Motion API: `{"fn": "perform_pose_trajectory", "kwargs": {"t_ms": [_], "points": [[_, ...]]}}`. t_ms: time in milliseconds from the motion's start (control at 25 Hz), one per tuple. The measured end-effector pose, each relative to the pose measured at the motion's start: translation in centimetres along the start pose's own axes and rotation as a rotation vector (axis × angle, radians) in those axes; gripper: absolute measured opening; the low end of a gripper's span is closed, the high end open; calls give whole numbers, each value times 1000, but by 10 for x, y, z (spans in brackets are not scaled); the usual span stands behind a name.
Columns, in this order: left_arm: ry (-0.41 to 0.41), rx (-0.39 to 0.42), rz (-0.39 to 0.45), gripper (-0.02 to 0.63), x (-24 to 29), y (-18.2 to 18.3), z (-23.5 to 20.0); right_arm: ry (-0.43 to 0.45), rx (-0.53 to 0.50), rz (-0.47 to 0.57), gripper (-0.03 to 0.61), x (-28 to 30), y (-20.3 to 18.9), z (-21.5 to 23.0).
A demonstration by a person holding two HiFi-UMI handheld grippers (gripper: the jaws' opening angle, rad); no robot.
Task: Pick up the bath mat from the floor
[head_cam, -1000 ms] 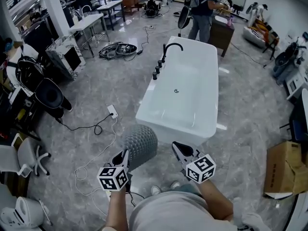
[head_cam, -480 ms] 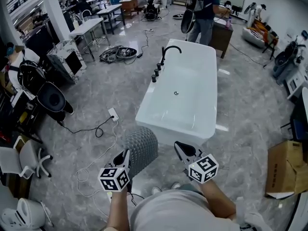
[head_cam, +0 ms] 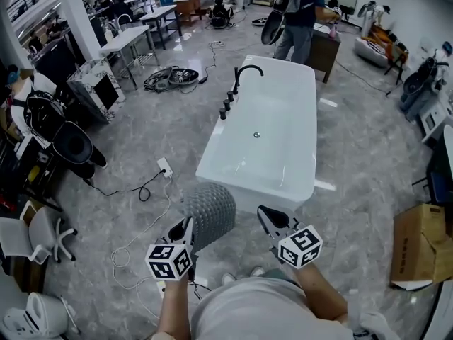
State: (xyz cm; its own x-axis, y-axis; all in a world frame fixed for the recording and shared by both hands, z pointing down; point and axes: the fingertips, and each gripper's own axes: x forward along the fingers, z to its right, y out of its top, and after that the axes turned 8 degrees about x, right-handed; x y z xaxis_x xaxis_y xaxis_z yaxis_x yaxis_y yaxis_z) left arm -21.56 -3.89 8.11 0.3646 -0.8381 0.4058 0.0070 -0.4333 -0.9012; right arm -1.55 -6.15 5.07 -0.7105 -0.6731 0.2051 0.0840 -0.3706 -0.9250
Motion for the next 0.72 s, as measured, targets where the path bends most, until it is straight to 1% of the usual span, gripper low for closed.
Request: {"fn": "perform_pose_trajectory", "kwargs": {"t_ms": [160, 720], "points": [[-7, 8, -4, 34, 1, 2, 7, -14, -23, -17, 26, -9, -4, 3], [-22, 31, -17, 34, 0, 1, 24, -55, -15, -1, 26, -36, -4, 14]]}}
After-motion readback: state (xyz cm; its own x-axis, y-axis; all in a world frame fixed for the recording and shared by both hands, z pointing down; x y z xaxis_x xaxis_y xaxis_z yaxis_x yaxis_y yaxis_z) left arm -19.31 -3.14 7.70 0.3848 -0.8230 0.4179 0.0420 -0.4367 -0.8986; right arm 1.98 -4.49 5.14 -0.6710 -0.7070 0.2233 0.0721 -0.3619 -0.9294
